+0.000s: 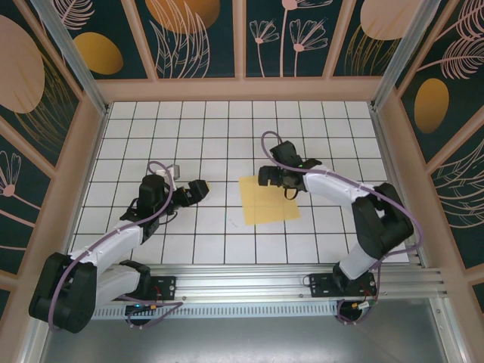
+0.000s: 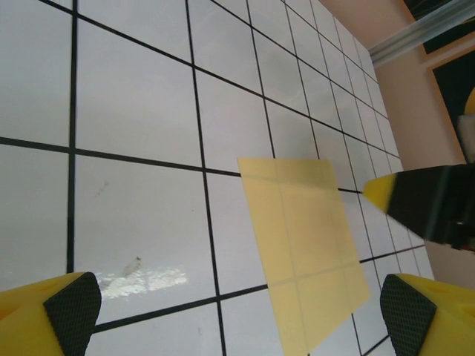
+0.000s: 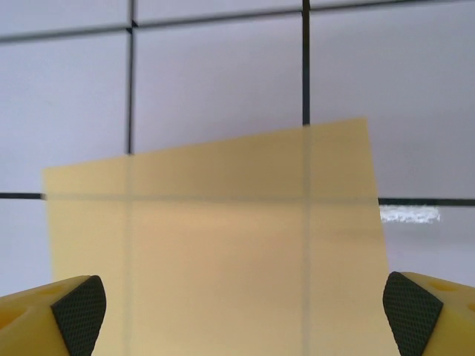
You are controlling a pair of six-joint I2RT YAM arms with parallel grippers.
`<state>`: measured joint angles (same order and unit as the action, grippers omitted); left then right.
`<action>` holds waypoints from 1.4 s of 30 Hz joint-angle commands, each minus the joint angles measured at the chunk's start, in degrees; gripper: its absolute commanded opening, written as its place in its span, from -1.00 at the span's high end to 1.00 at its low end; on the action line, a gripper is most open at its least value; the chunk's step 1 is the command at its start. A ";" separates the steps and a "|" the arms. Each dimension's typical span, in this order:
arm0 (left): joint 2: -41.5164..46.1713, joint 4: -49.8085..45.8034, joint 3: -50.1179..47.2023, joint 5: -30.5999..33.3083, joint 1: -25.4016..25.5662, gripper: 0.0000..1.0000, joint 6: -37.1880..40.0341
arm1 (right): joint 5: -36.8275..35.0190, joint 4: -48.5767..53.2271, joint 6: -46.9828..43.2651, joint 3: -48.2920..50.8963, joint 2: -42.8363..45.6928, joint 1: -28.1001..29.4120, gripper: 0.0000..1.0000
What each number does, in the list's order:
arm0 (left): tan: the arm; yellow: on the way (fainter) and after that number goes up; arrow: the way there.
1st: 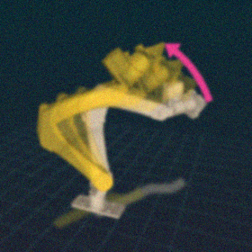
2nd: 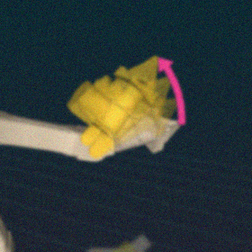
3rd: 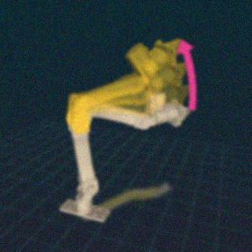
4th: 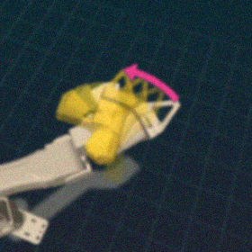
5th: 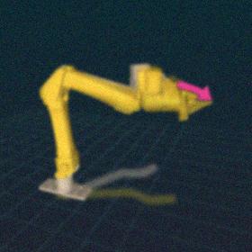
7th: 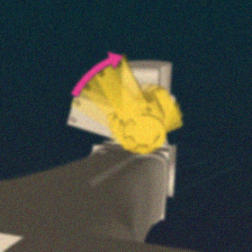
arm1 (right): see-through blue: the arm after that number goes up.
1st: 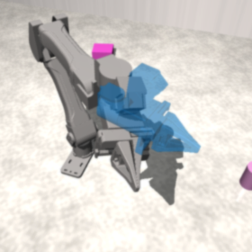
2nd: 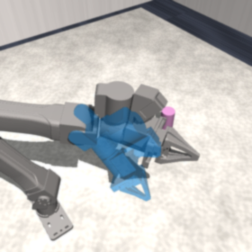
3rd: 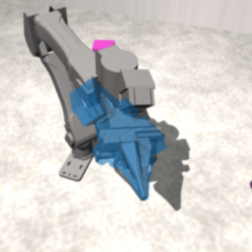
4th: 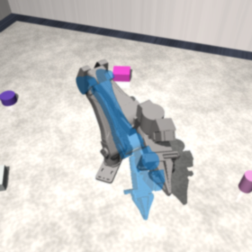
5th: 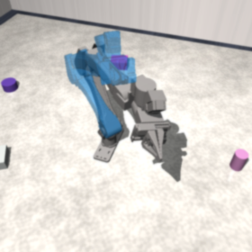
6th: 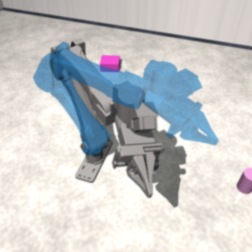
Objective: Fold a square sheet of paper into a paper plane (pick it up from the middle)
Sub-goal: Move the square sheet of paper to the center of the table.
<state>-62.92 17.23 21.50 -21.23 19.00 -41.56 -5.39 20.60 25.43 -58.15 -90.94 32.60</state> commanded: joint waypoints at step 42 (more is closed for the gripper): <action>-6.21 3.89 2.55 -3.90 1.37 -0.97 -0.37 | 1.52 13.94 0.85 -12.13 -19.78 8.69 -0.97</action>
<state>-69.12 20.95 22.74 -23.83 20.05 -42.72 -7.27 35.86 27.14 -71.46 -108.81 41.04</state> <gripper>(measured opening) 0.985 0.987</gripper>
